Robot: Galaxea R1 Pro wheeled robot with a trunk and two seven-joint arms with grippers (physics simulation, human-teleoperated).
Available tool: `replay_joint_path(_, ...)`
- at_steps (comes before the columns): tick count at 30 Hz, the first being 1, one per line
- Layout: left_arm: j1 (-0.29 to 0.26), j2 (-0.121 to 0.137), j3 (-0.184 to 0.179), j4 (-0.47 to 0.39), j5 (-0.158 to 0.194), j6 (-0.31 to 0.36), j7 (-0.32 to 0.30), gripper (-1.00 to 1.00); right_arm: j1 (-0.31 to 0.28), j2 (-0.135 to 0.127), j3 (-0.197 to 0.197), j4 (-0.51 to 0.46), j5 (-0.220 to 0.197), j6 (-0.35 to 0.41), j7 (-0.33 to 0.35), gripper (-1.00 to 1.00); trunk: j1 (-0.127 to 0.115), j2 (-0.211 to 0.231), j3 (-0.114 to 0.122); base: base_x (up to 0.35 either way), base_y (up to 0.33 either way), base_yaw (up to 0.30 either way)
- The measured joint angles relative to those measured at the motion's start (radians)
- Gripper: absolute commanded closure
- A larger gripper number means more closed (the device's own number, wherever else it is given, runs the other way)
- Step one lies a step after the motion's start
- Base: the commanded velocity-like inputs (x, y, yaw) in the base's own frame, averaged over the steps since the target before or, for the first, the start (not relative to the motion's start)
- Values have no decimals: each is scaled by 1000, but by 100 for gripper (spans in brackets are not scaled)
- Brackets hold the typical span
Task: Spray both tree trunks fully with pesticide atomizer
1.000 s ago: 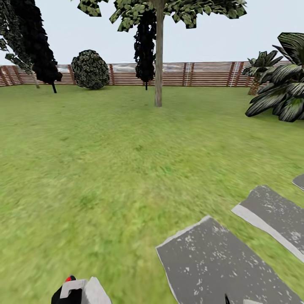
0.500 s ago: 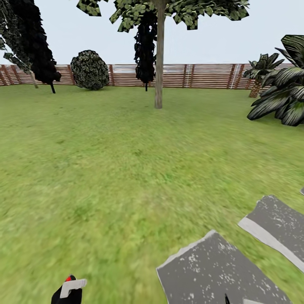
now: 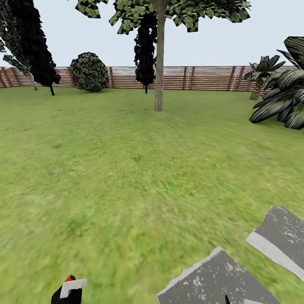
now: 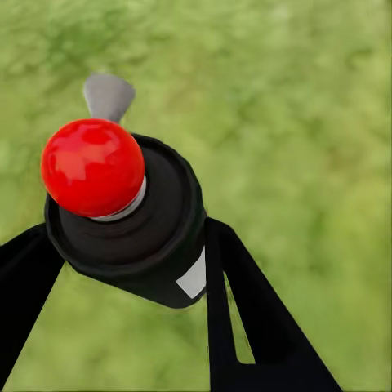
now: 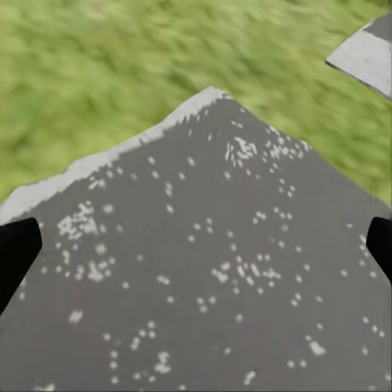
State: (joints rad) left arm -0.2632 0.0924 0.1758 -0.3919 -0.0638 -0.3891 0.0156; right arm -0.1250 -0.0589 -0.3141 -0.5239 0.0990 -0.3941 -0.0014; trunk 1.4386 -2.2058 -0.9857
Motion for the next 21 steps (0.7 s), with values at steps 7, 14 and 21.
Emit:
replay_joint_path(7,0,0,0,2,0,0,0,100,0,0,0,0,0,0,0,-100,0,0,0,337,0,0)
replay_joint_path(14,0,0,0,1,-1,0,0,100,0,0,0,0,0,0,0,-100,0,0,0,337,0,0)
replay_joint_path(21,0,0,0,-4,0,0,0,100,0,0,1,0,1,0,0,-100,0,0,0,337,0,0)
